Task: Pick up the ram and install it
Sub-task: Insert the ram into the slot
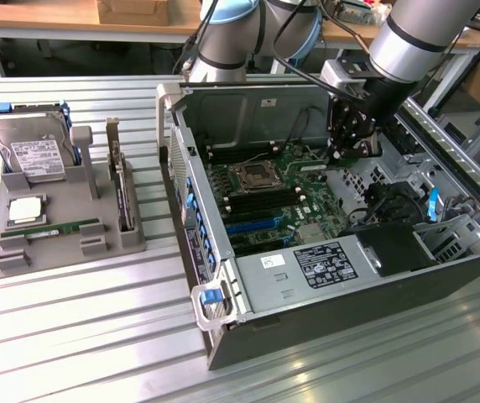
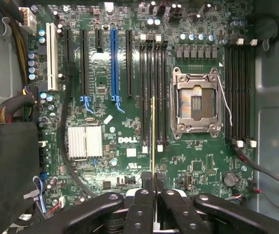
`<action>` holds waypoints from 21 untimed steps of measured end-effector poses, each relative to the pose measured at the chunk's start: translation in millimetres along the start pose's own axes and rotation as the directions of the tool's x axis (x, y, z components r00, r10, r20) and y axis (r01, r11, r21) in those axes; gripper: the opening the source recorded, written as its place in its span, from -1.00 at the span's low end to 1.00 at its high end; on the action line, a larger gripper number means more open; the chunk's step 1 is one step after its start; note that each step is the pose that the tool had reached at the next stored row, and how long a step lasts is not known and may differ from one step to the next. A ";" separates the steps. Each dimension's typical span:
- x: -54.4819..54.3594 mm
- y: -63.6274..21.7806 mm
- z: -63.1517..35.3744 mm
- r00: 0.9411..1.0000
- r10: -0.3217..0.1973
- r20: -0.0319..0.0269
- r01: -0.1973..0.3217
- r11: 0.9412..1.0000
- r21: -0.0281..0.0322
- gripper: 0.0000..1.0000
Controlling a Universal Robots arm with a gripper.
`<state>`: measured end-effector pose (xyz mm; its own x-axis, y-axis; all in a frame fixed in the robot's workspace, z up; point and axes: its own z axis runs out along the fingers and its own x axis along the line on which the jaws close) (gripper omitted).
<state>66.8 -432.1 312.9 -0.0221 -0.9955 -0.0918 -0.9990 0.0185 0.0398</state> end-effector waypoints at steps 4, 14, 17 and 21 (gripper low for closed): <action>0.2 -0.1 1.6 1.000 0.000 0.000 0.000 1.000 0.000 -0.76; 0.9 -0.4 9.2 1.000 0.000 0.000 0.000 1.000 0.000 -0.76; 1.0 -0.4 10.6 1.000 0.000 0.000 0.000 1.000 0.000 -0.76; 1.2 -0.5 13.2 1.000 0.000 0.000 0.000 1.000 0.000 -0.76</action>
<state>66.8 -432.1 299.7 -0.0221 -0.9955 -0.0917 -0.9990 0.0185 0.0398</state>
